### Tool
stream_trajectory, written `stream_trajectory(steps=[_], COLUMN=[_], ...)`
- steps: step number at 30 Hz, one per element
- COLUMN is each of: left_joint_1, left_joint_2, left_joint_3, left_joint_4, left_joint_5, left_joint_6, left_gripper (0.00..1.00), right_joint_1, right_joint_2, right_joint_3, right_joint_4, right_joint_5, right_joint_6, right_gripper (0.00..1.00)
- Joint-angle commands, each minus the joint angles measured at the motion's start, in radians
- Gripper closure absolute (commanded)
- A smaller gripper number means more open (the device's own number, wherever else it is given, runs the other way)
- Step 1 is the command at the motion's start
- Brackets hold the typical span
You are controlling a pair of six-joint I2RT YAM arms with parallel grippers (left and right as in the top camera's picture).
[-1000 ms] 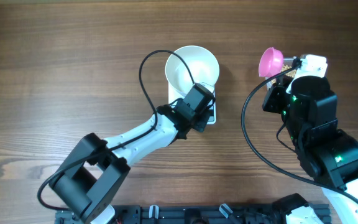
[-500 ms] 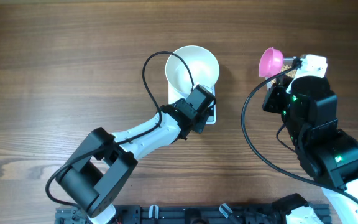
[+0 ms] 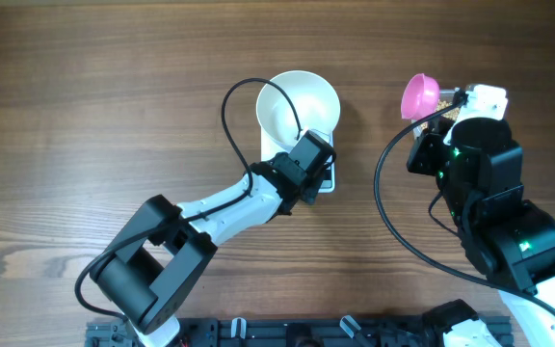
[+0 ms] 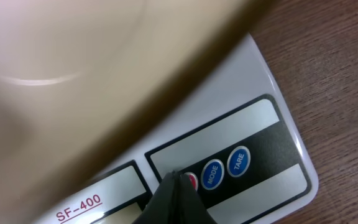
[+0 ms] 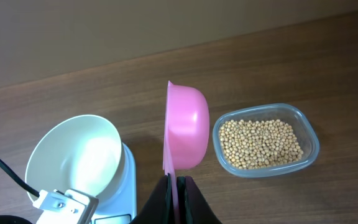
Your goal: Scoop item into bowl and weigh 150g on scale
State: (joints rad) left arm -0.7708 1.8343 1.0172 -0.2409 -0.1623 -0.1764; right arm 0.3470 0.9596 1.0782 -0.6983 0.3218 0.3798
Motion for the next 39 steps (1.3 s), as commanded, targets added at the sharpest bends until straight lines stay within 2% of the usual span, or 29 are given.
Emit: stream_trajectory(steps=[1, 21, 27, 39], left_joint_1=[-0.002, -0.002, -0.002, -0.003], left_joint_2=[0.027, 0.026, -0.034, 0.002], left_joint_3=[0.015, 0.016, 0.039, 0.038], left_joint_4=[0.001, 0.017, 0.018, -0.004], left_joint_5=[-0.014, 0.008, 0.008, 0.035], left_joint_6=[0.016, 0.008, 0.009, -0.014], left_gripper=[0.96, 0.96, 0.96, 0.96], right_joint_1=[-0.005, -0.005, -0.005, -0.005], right_joint_2=[-0.001, -0.001, -0.001, -0.001], right_joint_3=[0.031, 0.031, 0.031, 0.031], right_joint_4=[0.004, 0.005, 0.005, 0.004], right_joint_5=[-0.008, -0.008, -0.007, -0.008], right_joint_6=[-0.003, -0.010, -0.010, -0.012], right_gripper=[0.96, 0.96, 0.96, 0.96])
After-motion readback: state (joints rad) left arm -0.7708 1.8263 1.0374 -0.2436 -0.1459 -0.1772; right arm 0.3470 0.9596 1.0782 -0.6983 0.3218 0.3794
